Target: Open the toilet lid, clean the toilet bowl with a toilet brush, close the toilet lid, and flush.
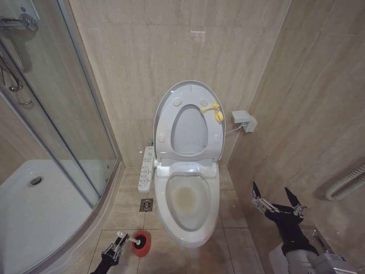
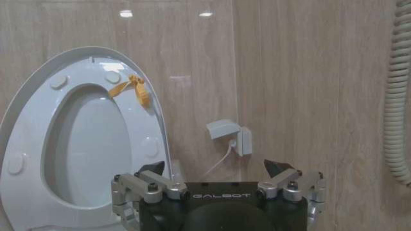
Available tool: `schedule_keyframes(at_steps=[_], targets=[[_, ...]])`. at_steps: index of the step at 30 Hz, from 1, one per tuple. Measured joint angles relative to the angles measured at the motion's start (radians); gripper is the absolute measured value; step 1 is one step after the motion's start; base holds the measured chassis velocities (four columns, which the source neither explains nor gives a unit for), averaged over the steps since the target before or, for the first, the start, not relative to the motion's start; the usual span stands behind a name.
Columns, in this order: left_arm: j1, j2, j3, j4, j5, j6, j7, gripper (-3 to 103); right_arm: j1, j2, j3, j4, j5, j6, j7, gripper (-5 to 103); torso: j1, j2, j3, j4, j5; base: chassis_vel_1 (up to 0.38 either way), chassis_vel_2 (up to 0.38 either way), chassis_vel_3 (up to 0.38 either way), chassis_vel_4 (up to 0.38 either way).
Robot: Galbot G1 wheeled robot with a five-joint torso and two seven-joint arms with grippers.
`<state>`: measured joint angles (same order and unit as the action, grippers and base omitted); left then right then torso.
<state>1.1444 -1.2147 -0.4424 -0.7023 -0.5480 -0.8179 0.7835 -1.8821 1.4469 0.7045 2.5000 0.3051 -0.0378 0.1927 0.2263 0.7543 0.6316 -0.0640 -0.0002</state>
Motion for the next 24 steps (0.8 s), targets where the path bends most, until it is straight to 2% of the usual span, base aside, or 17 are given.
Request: schedule_keyframes(at_steps=[5, 24], targets=[[0.003, 0.017, -0.024, 0.000, 0.038, 0.000, -0.009, 16, 0.000, 0.000, 0.000, 0.000, 0.000, 0.000, 0.000, 100, 0.000, 0.000, 0.000, -0.0001, 0.0002, 0.000, 0.000, 0.000, 0.000], [0.018, 0.028, -0.046, -0.011, 0.039, 0.000, -0.025, 16, 0.000, 0.000, 0.000, 0.000, 0.000, 0.000, 0.000, 100, 0.000, 0.000, 0.000, 0.0000, 0.0003, 0.000, 0.000, 0.000, 0.000]])
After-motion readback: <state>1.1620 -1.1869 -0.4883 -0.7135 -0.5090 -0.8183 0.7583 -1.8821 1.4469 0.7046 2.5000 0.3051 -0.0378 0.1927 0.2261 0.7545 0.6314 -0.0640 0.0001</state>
